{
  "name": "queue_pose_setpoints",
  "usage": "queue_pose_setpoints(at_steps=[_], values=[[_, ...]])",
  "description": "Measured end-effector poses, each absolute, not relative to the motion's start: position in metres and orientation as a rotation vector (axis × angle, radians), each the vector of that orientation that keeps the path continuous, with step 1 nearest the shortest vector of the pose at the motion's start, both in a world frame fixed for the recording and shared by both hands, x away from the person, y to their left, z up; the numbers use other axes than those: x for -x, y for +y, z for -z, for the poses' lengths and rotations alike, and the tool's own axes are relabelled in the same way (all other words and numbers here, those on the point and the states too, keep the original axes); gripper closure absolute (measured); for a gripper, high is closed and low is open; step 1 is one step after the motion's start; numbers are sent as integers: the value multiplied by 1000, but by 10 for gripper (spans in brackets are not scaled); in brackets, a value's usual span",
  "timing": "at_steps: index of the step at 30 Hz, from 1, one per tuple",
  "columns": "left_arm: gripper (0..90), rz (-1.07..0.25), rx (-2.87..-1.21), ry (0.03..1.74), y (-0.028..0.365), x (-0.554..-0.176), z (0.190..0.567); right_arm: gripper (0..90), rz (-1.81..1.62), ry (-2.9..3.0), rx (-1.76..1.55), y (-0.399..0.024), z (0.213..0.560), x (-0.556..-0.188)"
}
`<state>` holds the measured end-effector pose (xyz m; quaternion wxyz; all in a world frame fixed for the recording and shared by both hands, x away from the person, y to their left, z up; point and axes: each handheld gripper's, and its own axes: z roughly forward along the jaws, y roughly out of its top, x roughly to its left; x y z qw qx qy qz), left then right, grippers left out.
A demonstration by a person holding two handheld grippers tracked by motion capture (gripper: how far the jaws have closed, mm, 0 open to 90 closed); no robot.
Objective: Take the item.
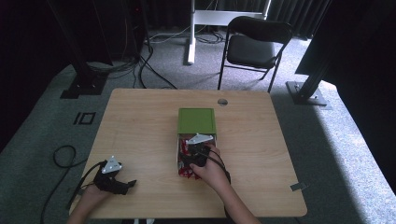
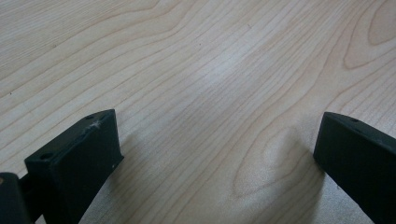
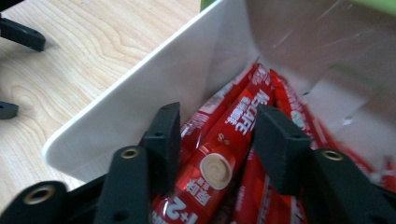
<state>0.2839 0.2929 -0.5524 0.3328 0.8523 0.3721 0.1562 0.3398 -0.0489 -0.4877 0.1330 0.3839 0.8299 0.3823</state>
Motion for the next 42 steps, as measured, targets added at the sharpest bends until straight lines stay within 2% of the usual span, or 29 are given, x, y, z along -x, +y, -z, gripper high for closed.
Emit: queue_pose_setpoints(at_steps=[5, 8, 14, 23, 42], values=[[14, -406, -2225, 973, 293, -284, 552, 523, -1094, 2408, -1114, -47, 489, -339], [14, -405, -2225, 974, 293, -284, 552, 638, -1100, 2383, -1115, -46, 490, -336], [14, -406, -2224, 974, 293, -284, 552, 739, -1161, 2365, -1181, -51, 487, -337], [14, -407, -2225, 973, 293, -284, 552, 767, -1193, 2363, -1184, -57, 479, -336], [14, -403, -2227, 975, 293, -284, 552, 784, -1344, 2337, -1118, -75, 438, -317]])
